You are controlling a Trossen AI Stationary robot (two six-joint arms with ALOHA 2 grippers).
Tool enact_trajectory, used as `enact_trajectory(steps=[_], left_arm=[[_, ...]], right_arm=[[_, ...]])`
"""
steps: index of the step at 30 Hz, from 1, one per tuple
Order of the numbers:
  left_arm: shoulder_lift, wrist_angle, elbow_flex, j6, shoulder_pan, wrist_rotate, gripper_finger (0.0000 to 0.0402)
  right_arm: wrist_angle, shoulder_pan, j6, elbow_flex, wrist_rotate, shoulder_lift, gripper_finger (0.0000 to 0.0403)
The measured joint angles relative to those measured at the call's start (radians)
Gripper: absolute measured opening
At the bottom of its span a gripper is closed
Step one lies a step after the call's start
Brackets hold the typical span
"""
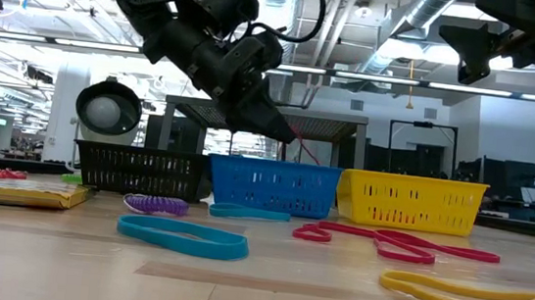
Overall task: Pick & Place Office Desk Supplies
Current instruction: Put the red rubber band into the blue bin
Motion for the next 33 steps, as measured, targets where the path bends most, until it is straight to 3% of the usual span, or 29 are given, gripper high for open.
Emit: enact_trajectory(steps=[15, 25, 33], left_arm=[[0.012, -0.049, 0.000, -0.010, 0.000, -0.001, 0.0006], [0.141, -0.054, 0.079, -0.028, -0.002, 0.014, 0.0006], [0.171, -0.097, 0.124, -0.026, -0.002, 0.012, 0.0008]], right_arm=[[0.000, 0.000, 0.000, 0.000, 0.000, 0.000, 0.0249], [-0.001, 0.000, 0.010, 0.000, 0.000, 0.015, 0.0249], [0.009, 0.001, 0.026, 0.000, 0.000, 0.077, 0.0249]])
